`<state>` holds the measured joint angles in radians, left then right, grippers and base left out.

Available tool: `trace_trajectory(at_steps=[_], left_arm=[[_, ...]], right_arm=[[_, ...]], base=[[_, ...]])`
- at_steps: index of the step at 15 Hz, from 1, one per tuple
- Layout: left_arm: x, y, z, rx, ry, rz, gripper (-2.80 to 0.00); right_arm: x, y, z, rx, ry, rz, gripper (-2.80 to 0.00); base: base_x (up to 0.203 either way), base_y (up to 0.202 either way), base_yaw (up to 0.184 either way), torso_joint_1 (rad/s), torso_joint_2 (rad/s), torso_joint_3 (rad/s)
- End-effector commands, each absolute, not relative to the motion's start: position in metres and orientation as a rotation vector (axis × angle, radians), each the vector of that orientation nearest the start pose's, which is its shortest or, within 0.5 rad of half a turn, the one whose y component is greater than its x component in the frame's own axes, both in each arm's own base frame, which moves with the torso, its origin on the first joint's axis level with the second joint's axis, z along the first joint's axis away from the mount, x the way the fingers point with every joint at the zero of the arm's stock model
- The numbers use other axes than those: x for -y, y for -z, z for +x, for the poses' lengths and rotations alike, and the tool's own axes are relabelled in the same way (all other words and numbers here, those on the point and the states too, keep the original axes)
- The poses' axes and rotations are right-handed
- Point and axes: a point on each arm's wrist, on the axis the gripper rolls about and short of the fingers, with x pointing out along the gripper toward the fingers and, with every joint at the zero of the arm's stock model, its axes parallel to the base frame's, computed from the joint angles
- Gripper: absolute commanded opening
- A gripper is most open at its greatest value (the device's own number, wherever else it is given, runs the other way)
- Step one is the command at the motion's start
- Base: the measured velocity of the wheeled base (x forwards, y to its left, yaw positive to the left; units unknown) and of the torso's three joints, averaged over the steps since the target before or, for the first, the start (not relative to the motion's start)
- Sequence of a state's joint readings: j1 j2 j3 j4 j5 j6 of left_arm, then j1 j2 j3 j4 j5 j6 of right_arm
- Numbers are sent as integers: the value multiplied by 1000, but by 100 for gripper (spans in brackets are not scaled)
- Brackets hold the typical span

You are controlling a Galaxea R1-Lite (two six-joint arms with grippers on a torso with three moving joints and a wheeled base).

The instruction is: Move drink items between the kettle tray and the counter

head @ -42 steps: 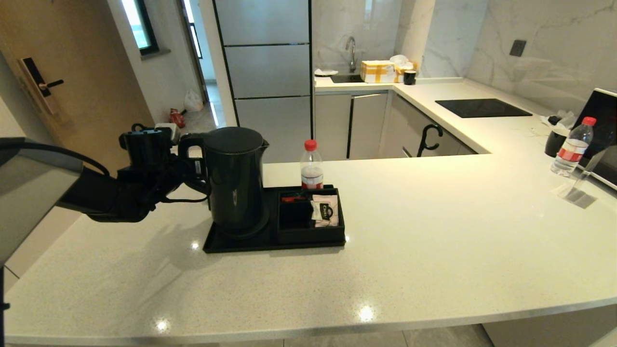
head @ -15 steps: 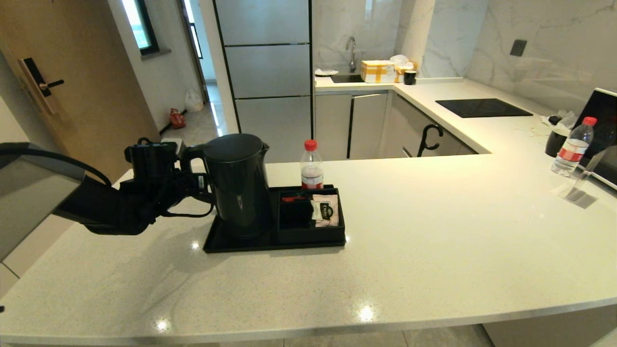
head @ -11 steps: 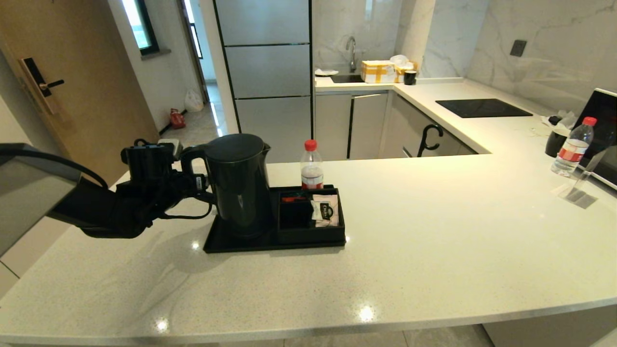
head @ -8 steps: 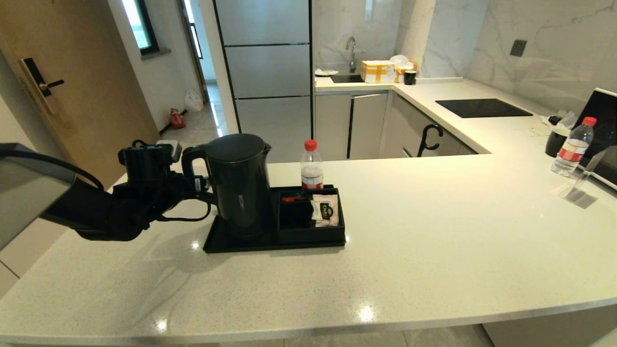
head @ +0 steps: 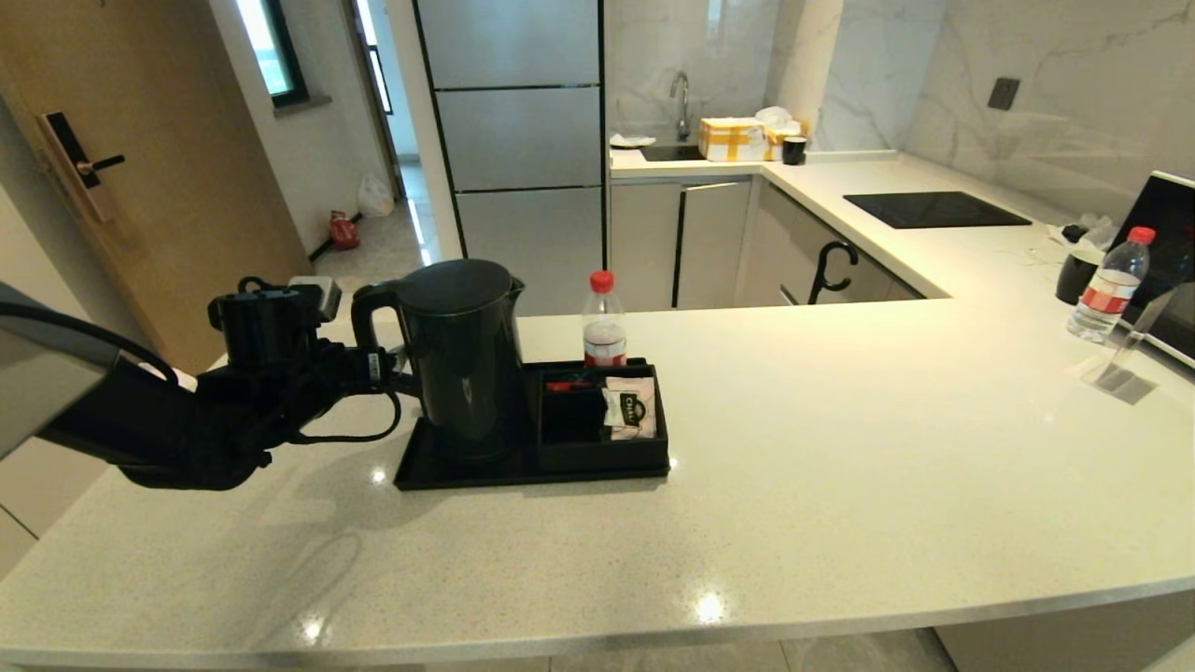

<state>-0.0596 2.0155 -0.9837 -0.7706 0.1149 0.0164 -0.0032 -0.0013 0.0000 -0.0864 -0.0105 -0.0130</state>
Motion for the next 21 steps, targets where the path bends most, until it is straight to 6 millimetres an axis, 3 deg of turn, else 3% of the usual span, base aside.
trace_trajectory(at_steps=[1,5,9,10,13,16,19,20,21], left_arm=[[20,-143,373,-239,-53,37,0],[18,-164,340,-210,-33,30,0],[18,-164,335,-214,-27,29,0],[17,-167,325,-214,-26,28,0],[13,-208,264,-95,-26,12,0],[10,-235,199,-10,-26,-22,0],[5,-253,121,-3,-23,-74,0],[4,-254,96,-14,-24,-88,-280],[2,-253,74,-28,-26,-99,-280]], right_arm=[[0,-75,-21,55,14,-14,-280],[0,-75,-21,55,14,-14,-280],[0,-75,-21,55,14,-14,-280],[0,-75,-21,55,14,-14,-280],[0,-75,-21,55,14,-14,-280],[0,-75,-21,55,14,-14,-280],[0,-75,-21,55,14,-14,-280],[0,-75,-21,55,14,-14,-280],[0,-75,-21,55,14,-14,-280]], base=[[0,0,0,0,0,0],[0,0,0,0,0,0],[0,0,0,0,0,0],[0,0,0,0,0,0],[0,0,0,0,0,0],[0,0,0,0,0,0],[0,0,0,0,0,0],[0,0,0,0,0,0],[0,0,0,0,0,0]])
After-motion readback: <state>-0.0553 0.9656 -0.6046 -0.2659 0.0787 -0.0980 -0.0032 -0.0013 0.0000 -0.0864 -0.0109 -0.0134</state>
